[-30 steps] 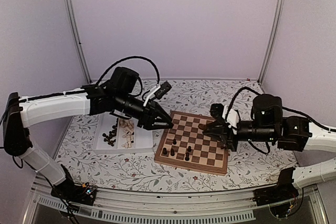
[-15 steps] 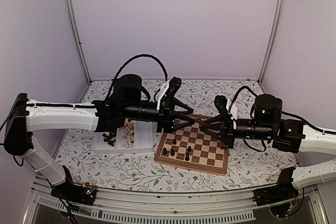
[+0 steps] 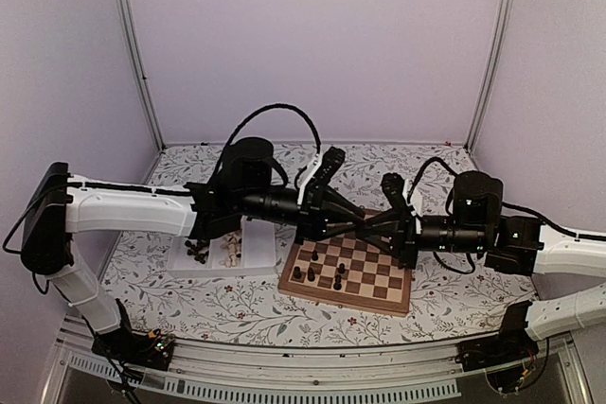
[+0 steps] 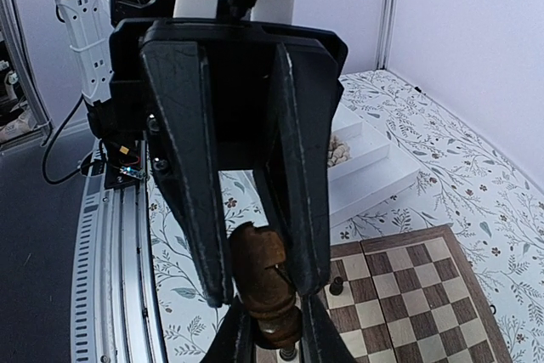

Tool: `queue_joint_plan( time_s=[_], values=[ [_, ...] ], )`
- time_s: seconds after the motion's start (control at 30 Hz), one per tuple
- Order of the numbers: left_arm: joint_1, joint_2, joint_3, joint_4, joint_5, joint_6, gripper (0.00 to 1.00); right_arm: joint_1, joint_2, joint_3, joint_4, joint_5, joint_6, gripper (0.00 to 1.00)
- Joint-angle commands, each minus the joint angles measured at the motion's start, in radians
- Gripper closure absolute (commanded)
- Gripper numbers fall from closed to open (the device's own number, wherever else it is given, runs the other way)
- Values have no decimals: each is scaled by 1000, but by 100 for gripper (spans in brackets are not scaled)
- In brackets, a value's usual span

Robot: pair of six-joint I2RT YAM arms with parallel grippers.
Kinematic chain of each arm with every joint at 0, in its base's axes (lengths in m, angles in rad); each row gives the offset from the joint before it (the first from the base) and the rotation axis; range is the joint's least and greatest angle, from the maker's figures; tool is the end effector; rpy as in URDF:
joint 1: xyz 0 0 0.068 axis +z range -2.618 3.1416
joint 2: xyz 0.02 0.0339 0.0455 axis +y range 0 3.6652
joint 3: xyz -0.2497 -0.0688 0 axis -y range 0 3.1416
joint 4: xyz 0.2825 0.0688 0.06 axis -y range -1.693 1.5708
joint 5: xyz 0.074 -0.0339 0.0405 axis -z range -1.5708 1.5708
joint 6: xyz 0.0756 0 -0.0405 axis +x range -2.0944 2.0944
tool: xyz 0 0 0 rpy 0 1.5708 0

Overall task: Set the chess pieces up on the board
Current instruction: Place the chess piece on the chessboard.

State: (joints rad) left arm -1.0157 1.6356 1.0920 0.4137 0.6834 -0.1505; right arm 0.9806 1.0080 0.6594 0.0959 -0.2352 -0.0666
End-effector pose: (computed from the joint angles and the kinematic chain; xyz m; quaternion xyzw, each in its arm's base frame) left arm 0.1916 -0.3995 0.2507 0.4975 0.5502 -0.5525 0.3802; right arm 0.1610 0.2720 0.2477 -0.4548 0.6440 0.3516 0.5048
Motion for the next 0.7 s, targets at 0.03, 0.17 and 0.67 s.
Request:
queue_joint_plan(
  time_s=[0.03,0.17,0.67],
  values=[
    [-13,39,50,8,44,-15,86,-8,0,-6,38,-5,11,93],
    [-11,57,58,2,7,-18,92,-8,-25,-11,31,8,14,90],
    [-73,332,255,-183,-191,103,95,-22,-490,-3,-223,568,121,1]
  ],
)
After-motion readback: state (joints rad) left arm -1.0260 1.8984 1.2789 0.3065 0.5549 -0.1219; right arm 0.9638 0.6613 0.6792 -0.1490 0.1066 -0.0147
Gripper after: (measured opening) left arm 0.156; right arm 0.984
